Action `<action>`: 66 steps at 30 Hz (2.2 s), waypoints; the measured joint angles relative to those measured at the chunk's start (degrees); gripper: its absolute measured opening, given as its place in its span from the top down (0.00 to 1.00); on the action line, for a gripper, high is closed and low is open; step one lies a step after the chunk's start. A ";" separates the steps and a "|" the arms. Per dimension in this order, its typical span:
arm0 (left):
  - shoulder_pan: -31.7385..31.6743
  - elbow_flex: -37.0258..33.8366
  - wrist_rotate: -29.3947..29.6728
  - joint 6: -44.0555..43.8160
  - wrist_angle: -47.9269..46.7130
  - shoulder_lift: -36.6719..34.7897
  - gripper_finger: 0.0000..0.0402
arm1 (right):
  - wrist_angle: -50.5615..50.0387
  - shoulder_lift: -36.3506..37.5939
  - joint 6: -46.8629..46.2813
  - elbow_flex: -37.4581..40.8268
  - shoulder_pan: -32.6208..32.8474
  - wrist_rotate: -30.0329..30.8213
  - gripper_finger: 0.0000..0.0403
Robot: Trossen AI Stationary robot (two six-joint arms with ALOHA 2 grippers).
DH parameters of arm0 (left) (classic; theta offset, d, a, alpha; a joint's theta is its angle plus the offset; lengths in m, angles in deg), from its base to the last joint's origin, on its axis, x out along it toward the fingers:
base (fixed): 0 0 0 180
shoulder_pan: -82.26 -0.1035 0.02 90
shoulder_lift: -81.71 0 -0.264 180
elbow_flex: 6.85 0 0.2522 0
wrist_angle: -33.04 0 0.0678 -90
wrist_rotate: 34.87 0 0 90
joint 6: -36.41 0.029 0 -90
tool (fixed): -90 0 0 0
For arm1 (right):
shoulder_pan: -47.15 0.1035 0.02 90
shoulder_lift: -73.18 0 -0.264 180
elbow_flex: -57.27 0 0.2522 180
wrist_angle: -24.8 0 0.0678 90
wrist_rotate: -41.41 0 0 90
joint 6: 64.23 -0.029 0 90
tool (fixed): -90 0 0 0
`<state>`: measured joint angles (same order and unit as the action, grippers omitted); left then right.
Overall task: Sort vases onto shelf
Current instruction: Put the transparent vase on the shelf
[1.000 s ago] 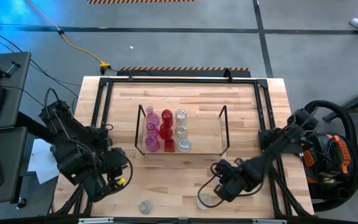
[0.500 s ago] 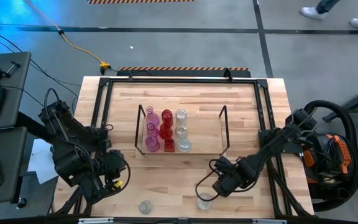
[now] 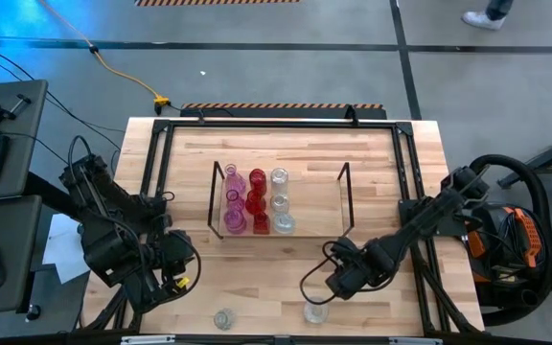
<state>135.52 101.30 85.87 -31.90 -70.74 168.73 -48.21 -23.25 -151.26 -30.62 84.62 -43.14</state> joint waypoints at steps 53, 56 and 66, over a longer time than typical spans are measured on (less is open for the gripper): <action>-1.47 1.05 2.91 1.01 0.01 -0.21 0.71 | -8.54 -5.89 32.16 -12.57 -7.30 -2.45 0.99; -2.29 1.09 2.69 0.99 -0.02 -0.56 0.71 | -15.18 -5.85 39.75 -17.24 -10.96 -2.02 0.99; -4.43 1.11 5.04 1.03 0.03 -0.83 0.71 | -23.29 -5.67 67.24 -25.56 -26.67 3.20 0.99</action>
<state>131.09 102.42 90.91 -30.88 -70.71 167.90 -71.50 -28.92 -84.02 -56.18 57.95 -39.94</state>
